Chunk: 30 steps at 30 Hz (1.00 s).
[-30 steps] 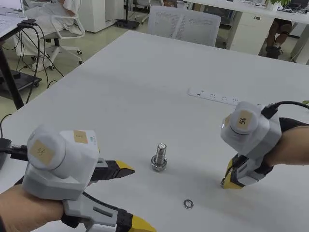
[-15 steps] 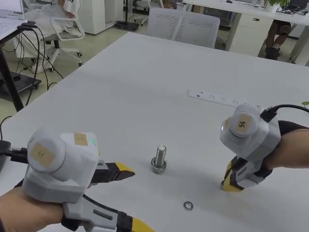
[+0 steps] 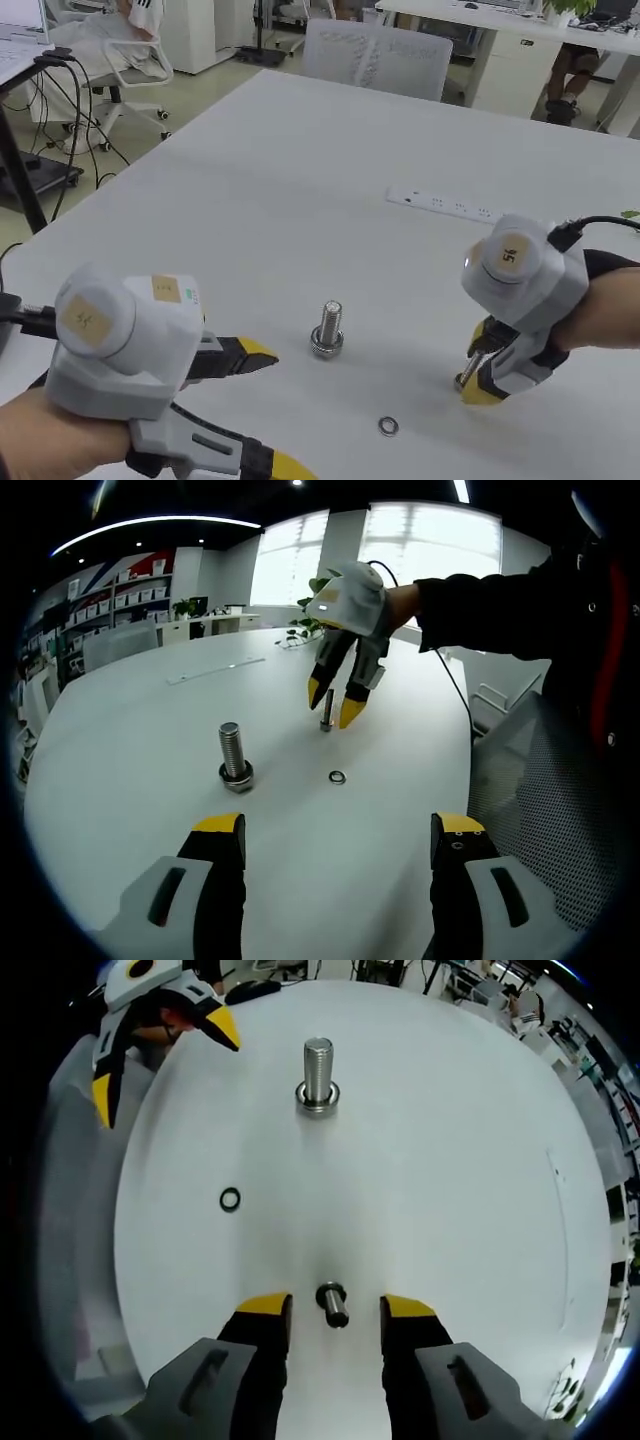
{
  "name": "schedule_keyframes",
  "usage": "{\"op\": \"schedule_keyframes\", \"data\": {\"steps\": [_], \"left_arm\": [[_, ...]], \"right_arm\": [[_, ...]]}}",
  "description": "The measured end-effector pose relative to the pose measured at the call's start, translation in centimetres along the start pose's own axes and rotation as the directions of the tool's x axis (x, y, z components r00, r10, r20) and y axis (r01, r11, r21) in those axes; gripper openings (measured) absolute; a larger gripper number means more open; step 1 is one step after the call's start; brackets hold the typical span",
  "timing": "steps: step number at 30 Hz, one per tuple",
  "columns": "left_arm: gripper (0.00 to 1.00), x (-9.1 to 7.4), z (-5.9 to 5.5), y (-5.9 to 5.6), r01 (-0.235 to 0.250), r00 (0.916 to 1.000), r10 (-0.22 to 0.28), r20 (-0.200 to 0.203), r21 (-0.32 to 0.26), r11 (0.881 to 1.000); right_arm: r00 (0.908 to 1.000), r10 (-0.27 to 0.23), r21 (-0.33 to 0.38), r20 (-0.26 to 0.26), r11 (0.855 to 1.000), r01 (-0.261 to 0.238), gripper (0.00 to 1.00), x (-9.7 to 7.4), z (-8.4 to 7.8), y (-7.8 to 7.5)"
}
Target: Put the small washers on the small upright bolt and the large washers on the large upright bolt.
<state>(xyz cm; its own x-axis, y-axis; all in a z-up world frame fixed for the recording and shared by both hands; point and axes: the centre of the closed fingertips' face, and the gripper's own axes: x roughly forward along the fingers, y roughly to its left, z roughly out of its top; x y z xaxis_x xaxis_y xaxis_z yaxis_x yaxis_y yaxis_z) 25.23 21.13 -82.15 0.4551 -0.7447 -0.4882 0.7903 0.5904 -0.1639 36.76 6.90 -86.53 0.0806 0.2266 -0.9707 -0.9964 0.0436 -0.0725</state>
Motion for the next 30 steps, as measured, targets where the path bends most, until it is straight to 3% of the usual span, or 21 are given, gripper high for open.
{"op": "schedule_keyframes", "data": {"steps": [17, 30], "left_arm": [[0.75, 0.1, 0.2, -0.1, 0.004, 1.0000, -0.004, 0.003, 0.005, 1.000], [0.75, 0.1, 0.6, -0.3, 0.003, 0.9999, -0.003, 0.011, 0.014, 1.000]], "right_arm": [[0.9997, -0.020, 0.045, 0.012, 0.999, 0.020, 0.42, -1.1, -1.6, 0.0], [0.9998, -0.020, 0.060, -0.001, 0.998, 0.020, 0.42, -2.1, -3.0, 1.5]]}}
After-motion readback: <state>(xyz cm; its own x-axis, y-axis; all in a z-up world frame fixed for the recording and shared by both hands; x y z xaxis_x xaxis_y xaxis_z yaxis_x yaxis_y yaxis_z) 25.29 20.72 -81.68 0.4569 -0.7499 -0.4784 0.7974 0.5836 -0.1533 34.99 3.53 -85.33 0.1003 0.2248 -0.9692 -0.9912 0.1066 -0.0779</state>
